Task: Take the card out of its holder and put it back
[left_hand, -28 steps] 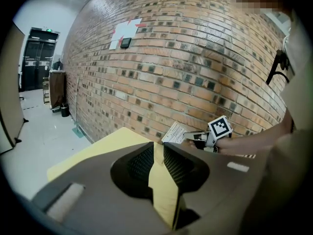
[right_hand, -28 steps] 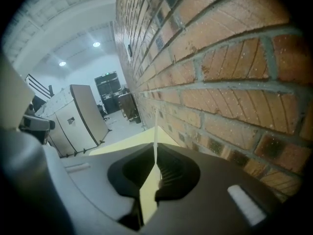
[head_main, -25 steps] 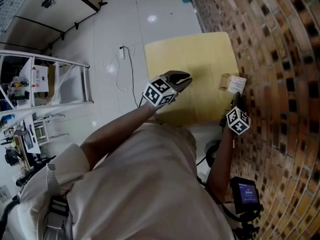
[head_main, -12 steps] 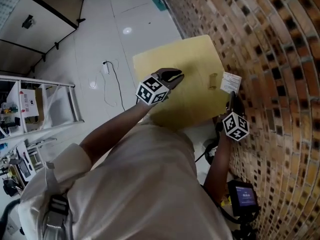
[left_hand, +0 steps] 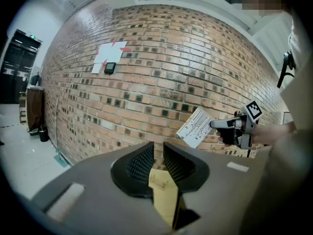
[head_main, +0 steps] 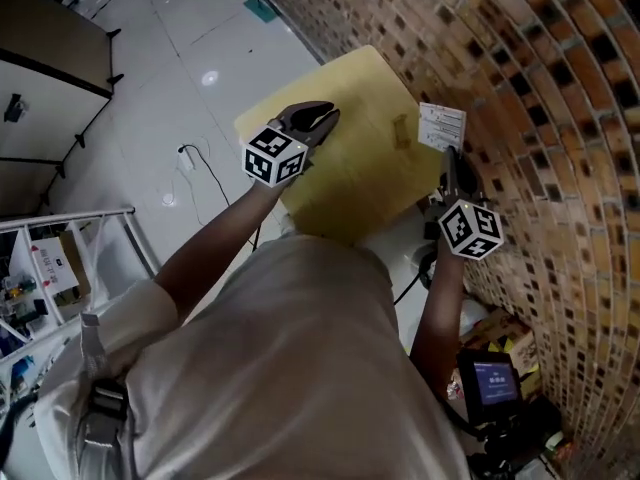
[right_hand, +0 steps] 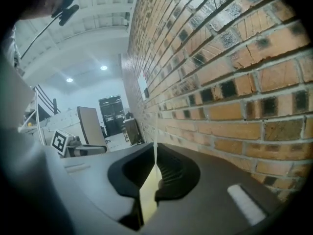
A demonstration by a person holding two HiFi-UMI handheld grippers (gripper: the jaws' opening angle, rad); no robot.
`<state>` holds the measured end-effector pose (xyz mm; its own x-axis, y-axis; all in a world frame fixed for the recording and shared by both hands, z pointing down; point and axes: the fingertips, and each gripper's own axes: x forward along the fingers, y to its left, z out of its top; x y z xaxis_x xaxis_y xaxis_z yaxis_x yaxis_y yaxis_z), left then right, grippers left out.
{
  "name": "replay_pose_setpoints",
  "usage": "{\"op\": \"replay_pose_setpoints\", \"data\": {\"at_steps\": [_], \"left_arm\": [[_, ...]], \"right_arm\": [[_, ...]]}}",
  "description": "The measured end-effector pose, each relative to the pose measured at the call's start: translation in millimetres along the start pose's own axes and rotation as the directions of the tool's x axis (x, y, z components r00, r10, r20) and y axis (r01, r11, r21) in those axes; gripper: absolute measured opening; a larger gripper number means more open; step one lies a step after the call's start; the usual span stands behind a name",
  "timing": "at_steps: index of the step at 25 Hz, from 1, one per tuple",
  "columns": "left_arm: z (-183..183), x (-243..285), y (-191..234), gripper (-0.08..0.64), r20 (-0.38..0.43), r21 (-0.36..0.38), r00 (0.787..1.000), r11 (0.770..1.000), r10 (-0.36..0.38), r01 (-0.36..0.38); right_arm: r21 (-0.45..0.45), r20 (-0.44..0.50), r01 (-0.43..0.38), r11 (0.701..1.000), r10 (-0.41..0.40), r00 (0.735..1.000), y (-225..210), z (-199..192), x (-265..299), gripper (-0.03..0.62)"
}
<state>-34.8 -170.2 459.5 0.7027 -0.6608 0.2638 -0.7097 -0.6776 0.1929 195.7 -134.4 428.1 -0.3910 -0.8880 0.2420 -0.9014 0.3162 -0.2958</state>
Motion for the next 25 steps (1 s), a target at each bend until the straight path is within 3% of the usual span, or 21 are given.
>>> {"op": "replay_pose_setpoints", "data": {"at_steps": [8,25], "left_arm": [[14.1,-1.9,6.2,0.078,0.014,-0.009,0.998,0.998,-0.056,0.056],[-18.8,19.7,4.8,0.074,-0.063,-0.024,0.992,0.994,-0.110,0.108]], "right_arm": [[0.066,0.042,0.013,0.998,-0.016,0.999,10.0,5.9,-25.4,0.015],[0.193,0.053,0.091,0.977,-0.103,0.993,-13.0,-28.4,-70.0,0.015]]}}
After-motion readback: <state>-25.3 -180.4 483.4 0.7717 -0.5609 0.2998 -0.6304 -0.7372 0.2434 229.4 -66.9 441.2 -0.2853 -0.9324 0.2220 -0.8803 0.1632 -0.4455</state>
